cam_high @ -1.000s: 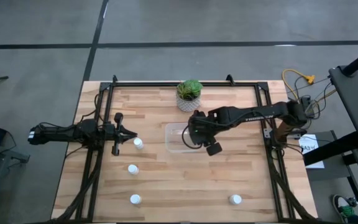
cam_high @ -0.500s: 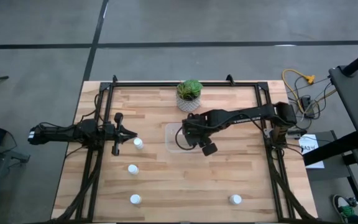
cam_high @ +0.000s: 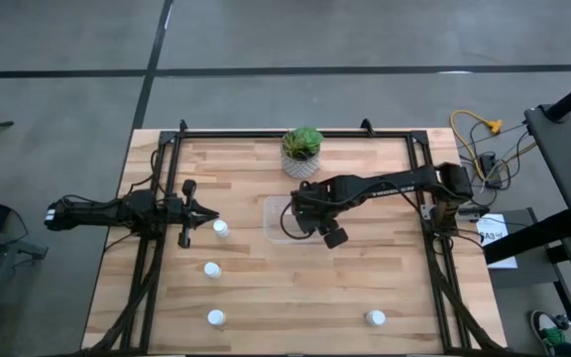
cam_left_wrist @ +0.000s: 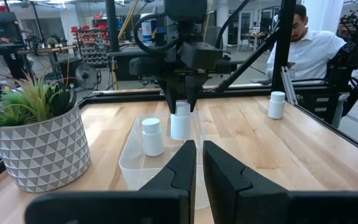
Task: Pick and place pill bottles into a basket
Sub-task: Put the white medicine bottle into the transparent bin
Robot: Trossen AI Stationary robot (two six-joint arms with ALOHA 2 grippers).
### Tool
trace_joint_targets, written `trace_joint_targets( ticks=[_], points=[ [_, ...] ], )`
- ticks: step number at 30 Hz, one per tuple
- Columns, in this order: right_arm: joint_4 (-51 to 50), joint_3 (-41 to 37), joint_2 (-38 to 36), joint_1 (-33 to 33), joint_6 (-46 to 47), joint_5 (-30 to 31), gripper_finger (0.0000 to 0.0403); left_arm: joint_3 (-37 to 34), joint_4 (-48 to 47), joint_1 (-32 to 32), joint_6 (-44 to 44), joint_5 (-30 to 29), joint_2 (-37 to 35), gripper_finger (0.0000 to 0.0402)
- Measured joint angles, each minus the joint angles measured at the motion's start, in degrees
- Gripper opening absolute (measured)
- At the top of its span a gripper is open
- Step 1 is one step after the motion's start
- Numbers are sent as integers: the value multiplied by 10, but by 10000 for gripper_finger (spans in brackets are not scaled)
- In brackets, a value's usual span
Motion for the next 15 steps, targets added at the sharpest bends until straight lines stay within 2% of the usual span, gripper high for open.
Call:
trace_joint_targets(
  ticks=[15],
  points=[
    [28,-32,0,-1,-12,-6,149,0,0,0,0,0,0,12]
  ],
)
